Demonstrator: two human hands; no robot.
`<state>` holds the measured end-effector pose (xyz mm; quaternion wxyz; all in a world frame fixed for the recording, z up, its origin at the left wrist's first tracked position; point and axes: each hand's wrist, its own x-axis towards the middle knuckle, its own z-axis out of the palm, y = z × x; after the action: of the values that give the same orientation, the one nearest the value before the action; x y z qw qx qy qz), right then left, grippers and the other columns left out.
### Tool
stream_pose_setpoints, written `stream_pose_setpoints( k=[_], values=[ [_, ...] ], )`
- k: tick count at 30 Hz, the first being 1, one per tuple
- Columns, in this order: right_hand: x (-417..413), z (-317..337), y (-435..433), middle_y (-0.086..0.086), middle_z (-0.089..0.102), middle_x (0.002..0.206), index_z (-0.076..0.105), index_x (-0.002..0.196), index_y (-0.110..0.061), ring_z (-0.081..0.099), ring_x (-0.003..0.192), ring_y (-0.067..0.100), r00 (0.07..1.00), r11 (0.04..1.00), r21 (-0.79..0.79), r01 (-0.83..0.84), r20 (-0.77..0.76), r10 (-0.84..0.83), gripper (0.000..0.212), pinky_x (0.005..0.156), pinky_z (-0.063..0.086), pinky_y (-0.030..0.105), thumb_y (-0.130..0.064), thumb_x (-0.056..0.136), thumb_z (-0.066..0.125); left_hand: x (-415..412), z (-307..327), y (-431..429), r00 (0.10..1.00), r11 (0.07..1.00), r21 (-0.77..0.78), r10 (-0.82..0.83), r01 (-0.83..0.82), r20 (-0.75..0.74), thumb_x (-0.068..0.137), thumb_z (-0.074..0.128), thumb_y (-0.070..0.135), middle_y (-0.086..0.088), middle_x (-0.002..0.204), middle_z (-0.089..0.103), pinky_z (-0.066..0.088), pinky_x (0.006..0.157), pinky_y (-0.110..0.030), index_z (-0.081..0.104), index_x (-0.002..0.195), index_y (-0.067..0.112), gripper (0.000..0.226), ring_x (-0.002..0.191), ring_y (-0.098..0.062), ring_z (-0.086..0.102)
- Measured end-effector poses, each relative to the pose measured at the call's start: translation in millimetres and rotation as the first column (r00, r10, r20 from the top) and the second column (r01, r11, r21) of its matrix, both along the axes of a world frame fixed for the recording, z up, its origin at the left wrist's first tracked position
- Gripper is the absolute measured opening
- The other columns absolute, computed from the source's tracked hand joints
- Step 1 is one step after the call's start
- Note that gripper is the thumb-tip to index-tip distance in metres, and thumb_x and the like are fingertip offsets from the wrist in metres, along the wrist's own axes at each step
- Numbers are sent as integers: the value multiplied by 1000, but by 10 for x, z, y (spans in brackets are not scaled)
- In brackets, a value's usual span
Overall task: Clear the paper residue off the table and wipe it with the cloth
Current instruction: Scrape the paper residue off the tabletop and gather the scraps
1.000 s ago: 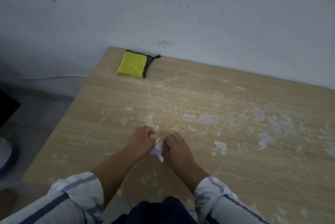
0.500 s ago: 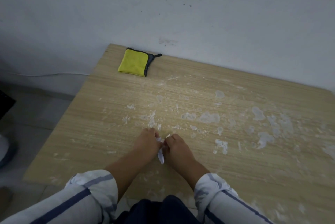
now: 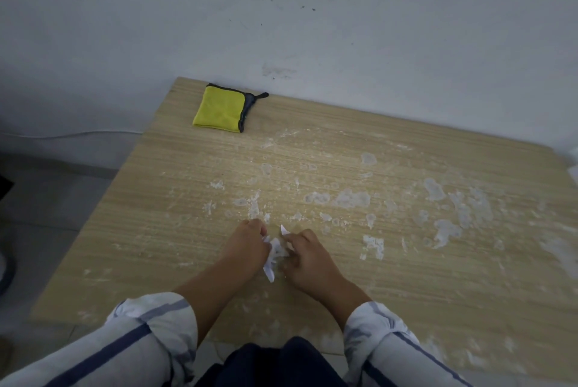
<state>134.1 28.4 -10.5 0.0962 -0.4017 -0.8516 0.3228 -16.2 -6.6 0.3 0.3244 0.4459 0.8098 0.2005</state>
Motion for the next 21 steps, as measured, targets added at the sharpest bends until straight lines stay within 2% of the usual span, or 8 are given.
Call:
stream_pose_setpoints(
  k=[4, 9, 13, 16, 18, 21],
  values=[
    [11, -51, -34, 3, 38, 101, 51, 127, -5, 41, 84, 14, 999, 999, 9, 44, 12, -44, 47, 73, 36, 20, -5, 81, 54, -4, 15, -51, 1000, 999, 52, 1, -1, -9, 89, 57, 15, 3, 92, 50, 36, 64, -22, 60, 98, 13, 10, 79, -11, 50],
    [-56, -75, -24, 6, 42, 109, 54, 123, -12, 46, 89, 22, 981, 981, -28, 190, 55, -188, 42, 76, 41, 27, -18, 81, 59, 4, 14, -84, 1000, 997, 82, 6, -7, 14, 91, 55, 18, 3, 89, 54, 36, 59, -22, 57, 86, 17, 6, 74, -10, 51],
    [-104, -102, -41, 10, 47, 99, 56, 123, -8, 45, 86, 22, 989, 991, -41, 129, 73, -126, 40, 72, 39, 26, -14, 84, 58, 14, 26, -79, 1000, 995, 100, -17, 16, 15, 91, 50, 16, 3, 90, 54, 36, 57, -18, 60, 86, 16, 11, 74, -8, 51],
    [-78, -83, -40, 12, 52, 100, 60, 116, -6, 43, 83, 17, 990, 992, -12, 126, 69, -125, 33, 70, 36, 23, -13, 83, 58, 58, 38, -89, 992, 987, 135, -72, 85, -104, 93, 48, 19, 1, 102, 51, 44, 77, -27, 62, 98, 17, 15, 97, -17, 52],
    [-22, -84, -30, 13, 55, 99, 63, 110, -7, 46, 85, 22, 983, 989, 48, 142, 113, -147, 33, 75, 42, 28, -22, 81, 60, 124, 57, -80, 964, 975, 155, -122, 161, -237, 93, 46, 22, 3, 113, 50, 40, 91, -28, 60, 111, 20, 22, 110, -17, 45],
    [125, 20, -11, 8, 53, 107, 63, 105, -13, 47, 97, 26, 956, 974, 142, 176, 209, -203, 45, 85, 41, 34, -42, 81, 38, 297, 114, -20, 927, 947, 161, -220, 277, -303, 93, 44, 25, 5, 127, 46, 32, 102, -30, 55, 121, 24, 30, 121, -17, 38]
  ],
)
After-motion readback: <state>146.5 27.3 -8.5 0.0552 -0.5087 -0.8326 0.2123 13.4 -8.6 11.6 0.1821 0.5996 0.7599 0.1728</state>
